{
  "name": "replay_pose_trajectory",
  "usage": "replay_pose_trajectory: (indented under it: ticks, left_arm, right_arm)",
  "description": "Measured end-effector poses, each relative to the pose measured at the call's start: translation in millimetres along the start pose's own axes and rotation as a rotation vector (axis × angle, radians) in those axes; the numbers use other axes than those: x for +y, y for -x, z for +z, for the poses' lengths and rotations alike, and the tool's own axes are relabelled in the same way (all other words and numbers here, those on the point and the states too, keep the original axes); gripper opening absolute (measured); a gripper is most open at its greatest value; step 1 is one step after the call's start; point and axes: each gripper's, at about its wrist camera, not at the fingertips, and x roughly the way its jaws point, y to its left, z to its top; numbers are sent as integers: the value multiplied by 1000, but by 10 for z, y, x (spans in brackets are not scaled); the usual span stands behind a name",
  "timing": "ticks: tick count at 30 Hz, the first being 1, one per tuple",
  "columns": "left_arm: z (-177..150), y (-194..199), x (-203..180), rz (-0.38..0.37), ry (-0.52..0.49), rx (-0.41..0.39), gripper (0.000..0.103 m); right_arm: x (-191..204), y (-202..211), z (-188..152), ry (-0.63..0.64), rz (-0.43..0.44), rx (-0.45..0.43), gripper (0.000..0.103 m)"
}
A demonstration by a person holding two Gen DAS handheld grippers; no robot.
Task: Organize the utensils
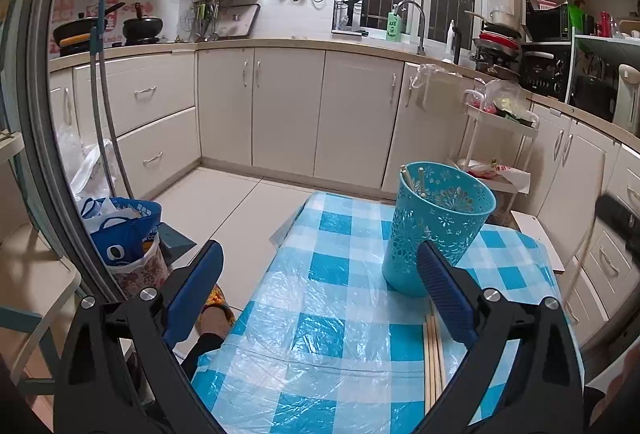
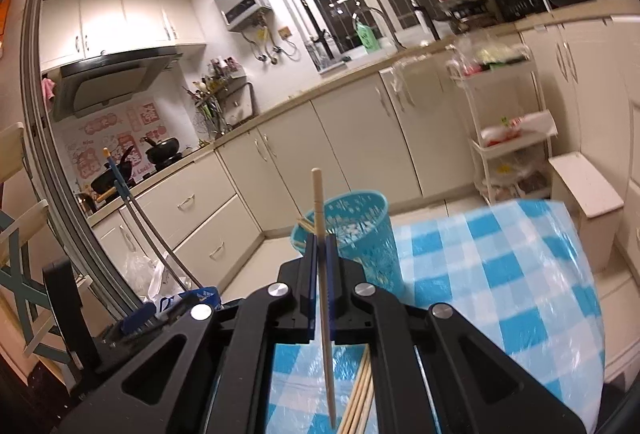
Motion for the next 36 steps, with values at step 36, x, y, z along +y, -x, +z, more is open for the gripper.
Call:
replay_pose_trajectory:
  ticks: [36]
  left_arm:
    - [-464,-457,835,127,141,132,94]
  right_arm:
    - [793,-1957,-982,605,135,596,33]
